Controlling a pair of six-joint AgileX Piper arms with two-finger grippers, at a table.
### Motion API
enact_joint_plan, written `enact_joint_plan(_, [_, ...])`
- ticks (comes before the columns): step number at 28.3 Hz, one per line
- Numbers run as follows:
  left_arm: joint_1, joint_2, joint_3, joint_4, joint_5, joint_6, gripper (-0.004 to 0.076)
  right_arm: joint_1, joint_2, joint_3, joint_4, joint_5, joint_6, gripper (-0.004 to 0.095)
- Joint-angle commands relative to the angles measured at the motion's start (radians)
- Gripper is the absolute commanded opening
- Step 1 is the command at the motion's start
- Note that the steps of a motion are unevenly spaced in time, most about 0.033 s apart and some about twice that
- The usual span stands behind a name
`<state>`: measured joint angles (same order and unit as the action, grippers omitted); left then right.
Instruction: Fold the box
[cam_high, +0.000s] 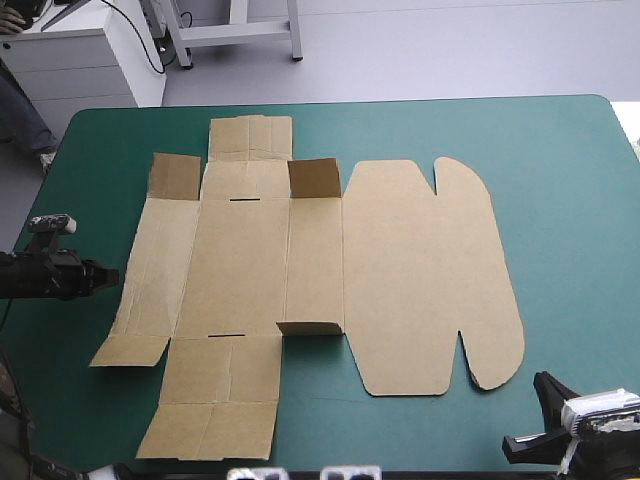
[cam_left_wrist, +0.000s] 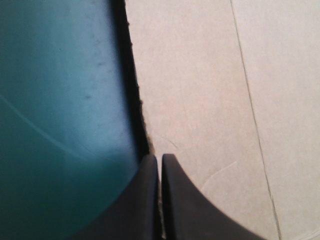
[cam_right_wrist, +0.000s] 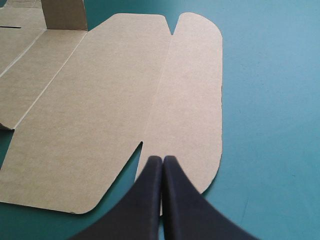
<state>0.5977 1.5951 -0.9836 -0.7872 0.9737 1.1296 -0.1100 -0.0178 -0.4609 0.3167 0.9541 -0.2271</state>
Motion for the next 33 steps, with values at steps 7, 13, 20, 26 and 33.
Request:
enact_joint_plan(7, [0.047,0.001,-0.091,-0.099,0.170,-0.024,0.0069,0.003,-0.017,-0.028,0.014,-0.073,-0.002,-0.0020])
enact_joint_plan(13, [0.047,0.001,-0.122,-0.098,0.214,-0.065,0.0342,0.003,-0.017,-0.028,0.014,-0.073,-0.002,-0.0020])
enact_joint_plan(20, [0.044,0.070,-0.122,-0.098,0.246,-0.151,0.0456,0.003,-0.017,-0.028,0.014,-0.073,-0.002,-0.0020])
enact_joint_plan(26, [0.005,0.165,-0.122,-0.085,0.312,-0.171,0.0455,0.003,-0.017,-0.028,0.014,-0.072,-0.002,-0.0020])
enact_joint_plan(33, [-0.067,0.221,-0.122,-0.052,0.320,-0.244,0.0456,0.003,-0.017,-0.028,0.014,-0.072,-0.002,-0.0020])
